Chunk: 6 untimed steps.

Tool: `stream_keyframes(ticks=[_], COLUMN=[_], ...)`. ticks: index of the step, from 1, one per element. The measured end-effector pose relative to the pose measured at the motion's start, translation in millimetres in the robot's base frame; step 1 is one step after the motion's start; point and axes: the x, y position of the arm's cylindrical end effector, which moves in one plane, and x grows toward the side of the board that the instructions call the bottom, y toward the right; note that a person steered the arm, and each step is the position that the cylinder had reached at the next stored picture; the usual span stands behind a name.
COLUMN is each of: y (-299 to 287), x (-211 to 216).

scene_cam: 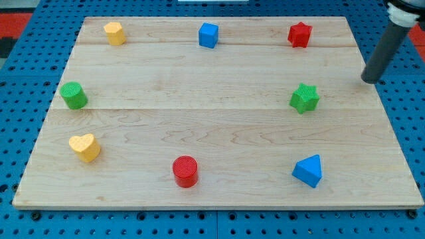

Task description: Slide blue triangle to top right of red circle

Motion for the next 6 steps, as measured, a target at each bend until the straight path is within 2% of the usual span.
stream_keyframes(ticks=[2,4,5,6], y=[-22,-9,-41,-123], x=[65,168,212,210])
